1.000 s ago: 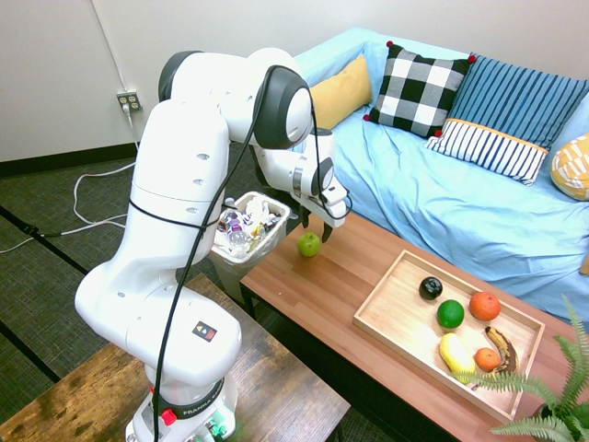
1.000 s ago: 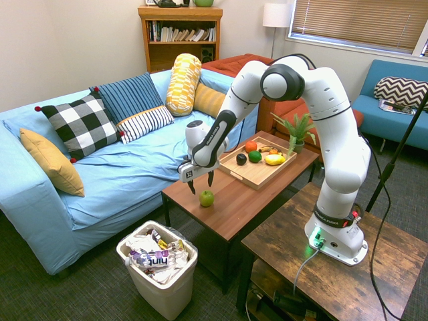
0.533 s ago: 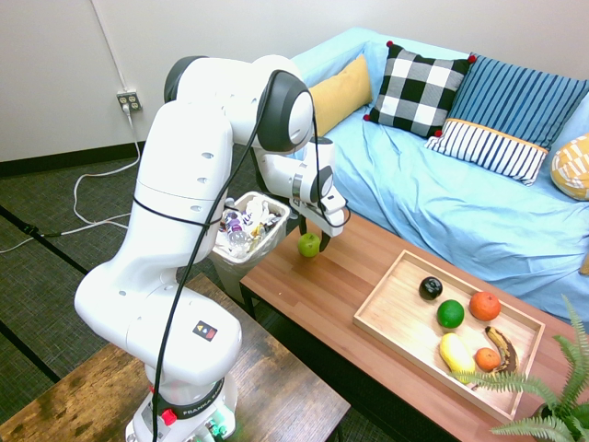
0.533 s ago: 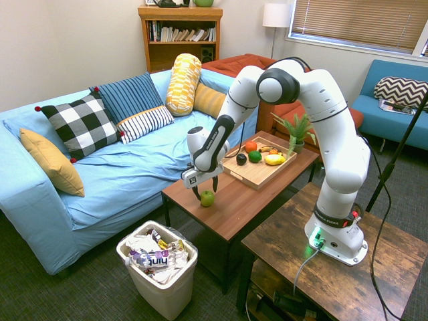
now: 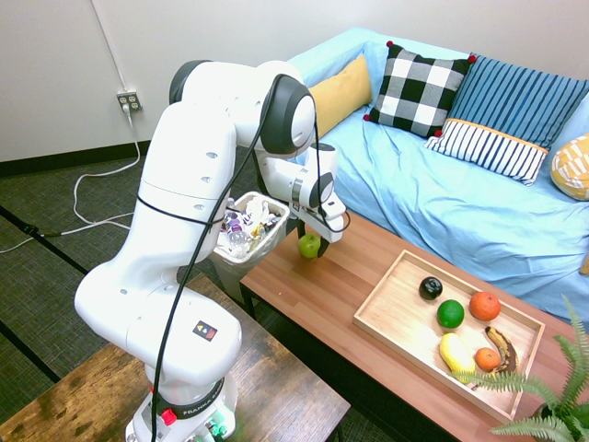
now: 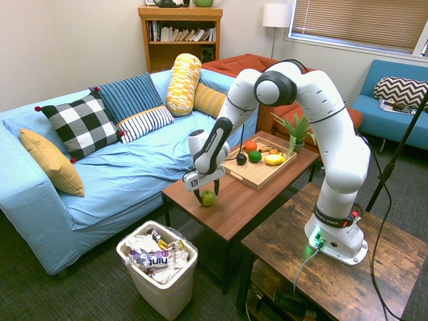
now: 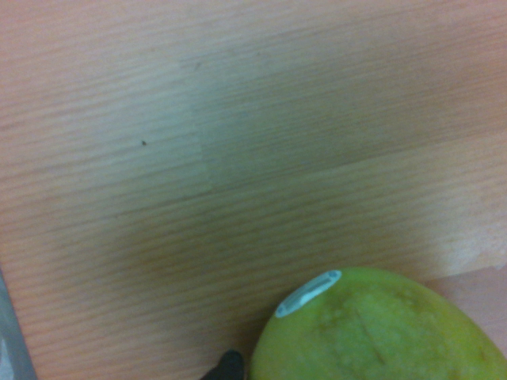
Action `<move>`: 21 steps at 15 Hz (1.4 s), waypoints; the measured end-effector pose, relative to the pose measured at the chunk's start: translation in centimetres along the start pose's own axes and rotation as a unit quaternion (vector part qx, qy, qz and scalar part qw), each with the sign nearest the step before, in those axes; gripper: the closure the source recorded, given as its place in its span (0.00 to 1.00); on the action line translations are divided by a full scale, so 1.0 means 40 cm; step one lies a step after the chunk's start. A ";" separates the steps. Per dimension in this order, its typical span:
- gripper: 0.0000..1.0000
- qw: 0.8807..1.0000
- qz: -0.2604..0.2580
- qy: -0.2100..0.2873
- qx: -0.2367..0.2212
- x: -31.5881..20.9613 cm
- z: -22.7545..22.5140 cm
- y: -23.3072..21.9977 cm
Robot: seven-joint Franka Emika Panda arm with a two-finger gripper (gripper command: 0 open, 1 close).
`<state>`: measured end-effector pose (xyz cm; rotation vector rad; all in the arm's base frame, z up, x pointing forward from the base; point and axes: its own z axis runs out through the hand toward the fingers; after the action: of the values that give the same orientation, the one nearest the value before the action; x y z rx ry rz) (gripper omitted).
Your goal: Put the apple in the tray
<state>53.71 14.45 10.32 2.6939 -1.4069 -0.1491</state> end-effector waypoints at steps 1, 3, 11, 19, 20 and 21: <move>1.00 1.000 0.000 -0.005 -0.001 0.000 -0.003 -0.003; 1.00 1.000 -0.002 -0.011 0.000 0.006 -0.013 -0.010; 1.00 0.995 0.088 0.039 0.040 0.311 -0.280 0.155; 1.00 0.984 0.171 0.009 0.039 0.638 -0.253 0.436; 1.00 0.983 0.178 0.002 0.035 0.663 -0.228 0.454; 1.00 0.982 0.184 -0.004 0.031 0.683 -0.203 0.468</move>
<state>55.13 -18.30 19.74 2.4234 -1.9070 -0.0889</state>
